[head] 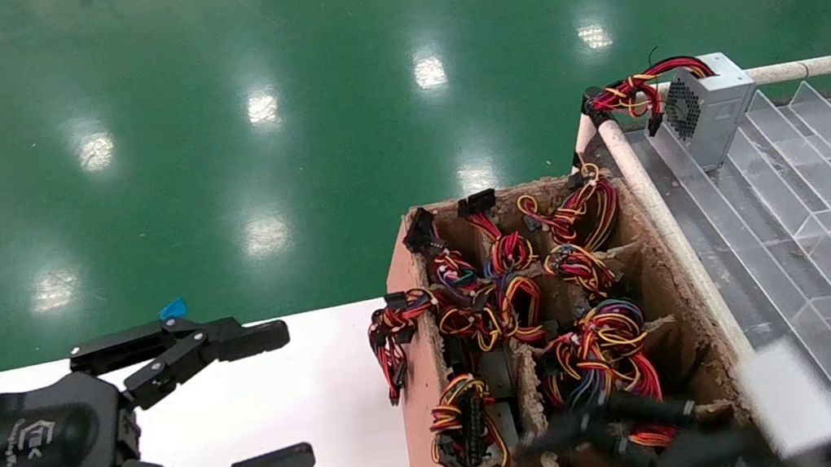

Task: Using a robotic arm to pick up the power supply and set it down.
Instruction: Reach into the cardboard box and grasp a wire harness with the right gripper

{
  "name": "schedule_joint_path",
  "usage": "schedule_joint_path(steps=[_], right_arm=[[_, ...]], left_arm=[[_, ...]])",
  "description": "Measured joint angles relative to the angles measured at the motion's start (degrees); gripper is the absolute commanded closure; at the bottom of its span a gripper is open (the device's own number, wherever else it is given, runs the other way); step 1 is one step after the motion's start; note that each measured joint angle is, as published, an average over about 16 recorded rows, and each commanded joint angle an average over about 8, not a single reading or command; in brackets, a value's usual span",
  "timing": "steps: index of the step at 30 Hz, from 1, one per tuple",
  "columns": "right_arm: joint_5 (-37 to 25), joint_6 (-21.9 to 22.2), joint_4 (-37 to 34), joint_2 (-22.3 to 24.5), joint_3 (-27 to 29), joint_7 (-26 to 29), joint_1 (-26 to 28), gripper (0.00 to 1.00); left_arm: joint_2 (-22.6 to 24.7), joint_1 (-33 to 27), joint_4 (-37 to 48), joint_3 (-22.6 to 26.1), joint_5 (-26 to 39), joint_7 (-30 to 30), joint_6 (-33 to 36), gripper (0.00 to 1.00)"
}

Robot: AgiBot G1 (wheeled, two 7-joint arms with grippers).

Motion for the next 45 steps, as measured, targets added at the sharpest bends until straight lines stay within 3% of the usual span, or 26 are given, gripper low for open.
schedule_joint_path(steps=[1, 18, 37, 45], right_arm=[[-0.2, -0.02, -0.25, -0.02, -0.59, -0.46, -0.1, 1.0], [-1.51, 1.27, -3.91, -0.96, -5.19, -8.0, -0.18, 1.0], [-4.32, 2.79, -4.21, -2.89, -6.85, -10.38, 1.57, 1.0], [-6.51, 3.02, -0.63, -2.33, -7.18, -10.14, 3.6, 1.0]], left_arm=[[0.0, 0.0, 0.0, 0.0, 0.0, 0.0, 0.0, 1.0], [0.0, 0.0, 0.0, 0.0, 0.0, 0.0, 0.0, 1.0], [0.0, 0.0, 0.0, 0.0, 0.0, 0.0, 0.0, 1.0], [0.0, 0.0, 0.0, 0.0, 0.0, 0.0, 0.0, 1.0]])
